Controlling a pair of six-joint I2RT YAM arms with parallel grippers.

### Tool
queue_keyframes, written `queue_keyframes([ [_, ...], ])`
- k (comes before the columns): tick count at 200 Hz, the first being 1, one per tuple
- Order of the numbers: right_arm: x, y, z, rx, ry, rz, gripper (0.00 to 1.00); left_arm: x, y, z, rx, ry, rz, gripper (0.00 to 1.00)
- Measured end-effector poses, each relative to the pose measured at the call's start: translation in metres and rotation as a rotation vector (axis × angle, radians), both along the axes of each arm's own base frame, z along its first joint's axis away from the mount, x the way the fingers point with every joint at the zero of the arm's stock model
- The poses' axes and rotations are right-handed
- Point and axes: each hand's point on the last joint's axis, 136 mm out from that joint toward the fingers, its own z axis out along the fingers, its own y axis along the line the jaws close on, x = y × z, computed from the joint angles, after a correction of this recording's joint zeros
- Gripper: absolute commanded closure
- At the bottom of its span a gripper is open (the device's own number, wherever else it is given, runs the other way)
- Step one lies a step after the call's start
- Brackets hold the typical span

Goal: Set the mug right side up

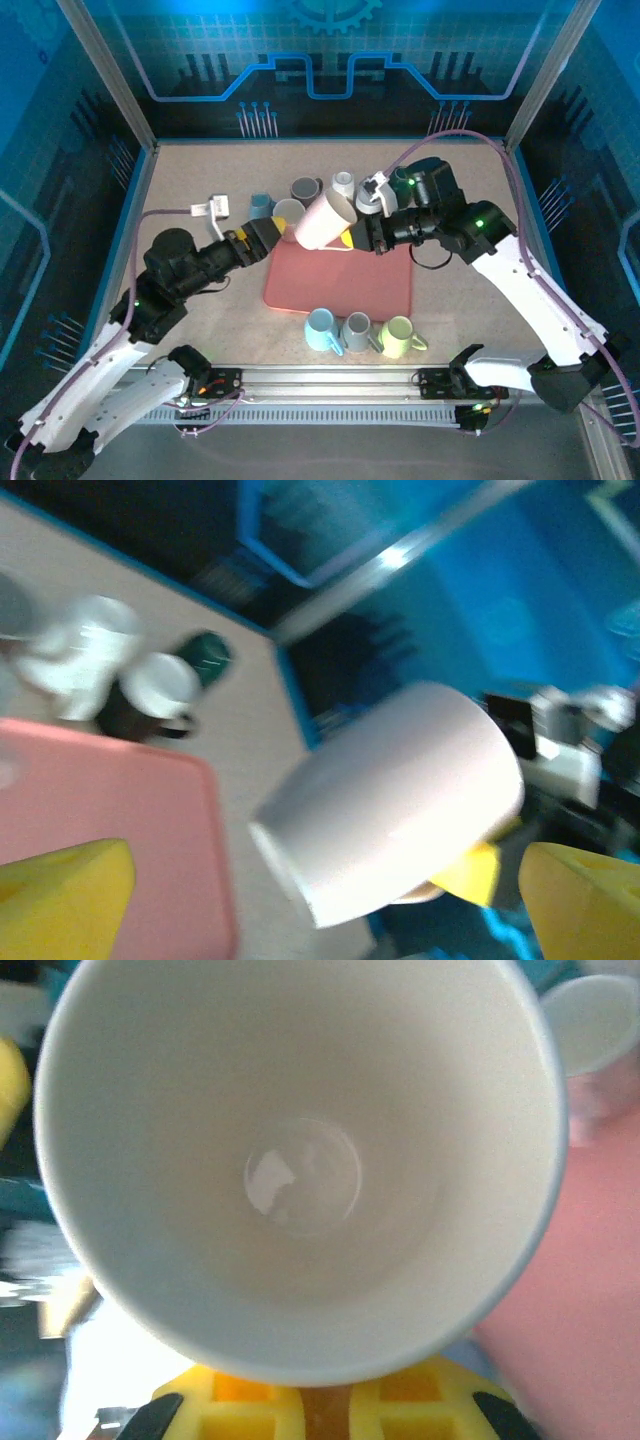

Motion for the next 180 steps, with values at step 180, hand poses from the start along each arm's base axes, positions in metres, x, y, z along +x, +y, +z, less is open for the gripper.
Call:
queue_keyframes([
  [180, 0.137, 0.004, -0.218, -0.661, -0.127, -0.181, 1.0, -0.019, 0.052, -0.087, 0.307, 0.212, 0.156, 0.01],
])
